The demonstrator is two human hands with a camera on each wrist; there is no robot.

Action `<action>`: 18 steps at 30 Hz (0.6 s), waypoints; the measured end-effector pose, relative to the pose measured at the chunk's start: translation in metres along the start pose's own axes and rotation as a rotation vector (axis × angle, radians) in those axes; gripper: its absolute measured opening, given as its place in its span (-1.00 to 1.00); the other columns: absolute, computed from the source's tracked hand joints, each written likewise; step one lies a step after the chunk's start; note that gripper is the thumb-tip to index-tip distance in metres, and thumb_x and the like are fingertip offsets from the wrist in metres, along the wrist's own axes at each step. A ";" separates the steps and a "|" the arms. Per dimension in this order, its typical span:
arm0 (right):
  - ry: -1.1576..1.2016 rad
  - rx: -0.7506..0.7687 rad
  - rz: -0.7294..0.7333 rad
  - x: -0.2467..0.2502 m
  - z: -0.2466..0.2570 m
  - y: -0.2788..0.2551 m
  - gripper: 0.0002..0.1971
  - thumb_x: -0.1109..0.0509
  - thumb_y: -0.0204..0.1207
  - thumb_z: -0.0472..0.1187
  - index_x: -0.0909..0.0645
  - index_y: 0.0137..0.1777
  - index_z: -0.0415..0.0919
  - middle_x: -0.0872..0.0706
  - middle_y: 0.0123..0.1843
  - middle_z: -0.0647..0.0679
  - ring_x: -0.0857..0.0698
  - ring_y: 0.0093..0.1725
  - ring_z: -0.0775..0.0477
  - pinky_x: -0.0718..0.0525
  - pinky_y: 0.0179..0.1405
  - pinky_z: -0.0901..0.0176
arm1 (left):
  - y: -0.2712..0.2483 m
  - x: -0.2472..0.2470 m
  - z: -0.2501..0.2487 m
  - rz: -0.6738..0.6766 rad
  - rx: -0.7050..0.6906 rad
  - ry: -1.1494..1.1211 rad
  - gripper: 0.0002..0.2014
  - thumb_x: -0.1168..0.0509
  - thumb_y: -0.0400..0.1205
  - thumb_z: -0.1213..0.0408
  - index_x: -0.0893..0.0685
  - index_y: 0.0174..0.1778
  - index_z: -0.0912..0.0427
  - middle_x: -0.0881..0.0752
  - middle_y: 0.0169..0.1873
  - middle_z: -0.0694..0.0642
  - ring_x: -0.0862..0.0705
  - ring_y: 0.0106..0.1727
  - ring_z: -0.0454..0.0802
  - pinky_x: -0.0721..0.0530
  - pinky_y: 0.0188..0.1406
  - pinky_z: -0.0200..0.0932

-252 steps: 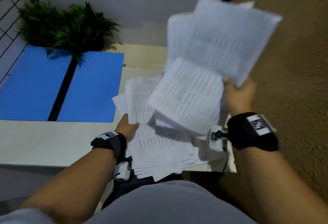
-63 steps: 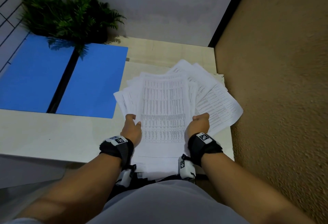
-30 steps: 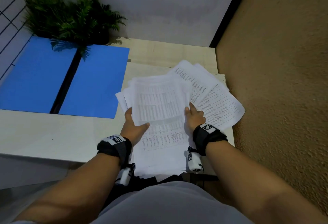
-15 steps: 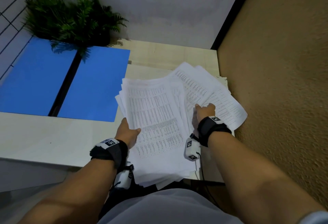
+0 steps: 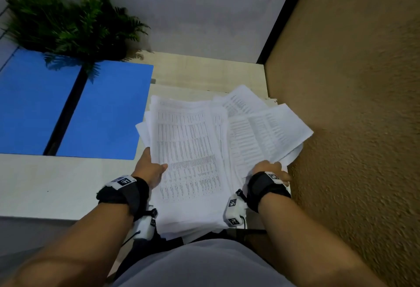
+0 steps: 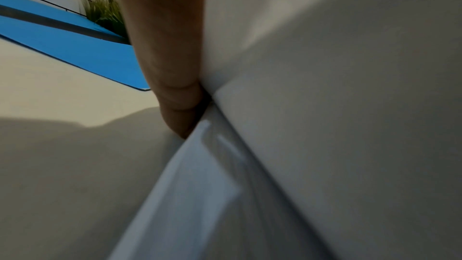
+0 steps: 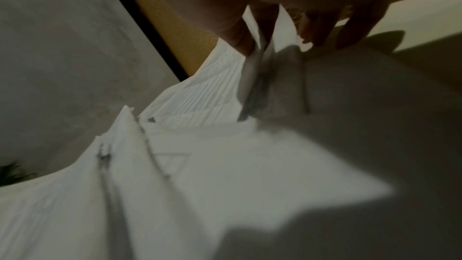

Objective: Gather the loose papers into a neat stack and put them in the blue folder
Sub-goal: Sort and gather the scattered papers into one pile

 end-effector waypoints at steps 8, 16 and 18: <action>0.357 -0.120 -0.024 0.017 0.009 0.006 -0.08 -0.56 0.26 0.28 -0.35 0.51 -0.20 -0.60 0.39 -0.16 -0.63 0.32 -0.23 -0.57 0.15 0.01 | 0.002 0.000 -0.002 -0.110 0.056 0.105 -0.50 -0.42 0.43 0.40 -0.50 0.24 -0.08 -0.69 0.26 0.17 -0.71 0.22 0.24 -0.70 0.28 0.24; 0.369 0.007 0.123 -0.009 0.024 0.011 -0.53 -0.55 0.42 -0.11 -0.63 0.26 -0.34 -0.77 0.03 -0.10 -0.72 0.05 -0.20 -0.64 0.32 -0.07 | -0.025 -0.013 -0.020 -0.378 0.126 0.539 -0.41 -0.49 0.48 0.00 -0.58 0.30 0.30 -0.38 0.37 0.34 -0.56 0.29 0.37 -0.62 0.33 0.19; 0.370 0.066 0.083 -0.009 0.024 0.014 -0.62 -0.49 0.47 -0.18 -0.64 0.26 -0.30 -0.78 0.11 -0.16 -0.74 0.05 -0.21 -0.69 0.26 -0.09 | -0.021 -0.016 -0.014 -0.356 0.098 0.232 -0.55 -0.55 0.38 0.19 -0.59 0.12 0.20 -0.44 0.33 0.30 -0.67 0.19 0.38 -0.74 0.17 0.28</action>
Point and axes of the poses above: each hand's wrist, its own y-axis towards the middle knuckle, its own x-axis out of the back of the hand, z = x × y, the point moved 6 cm from there along y, towards the middle knuckle
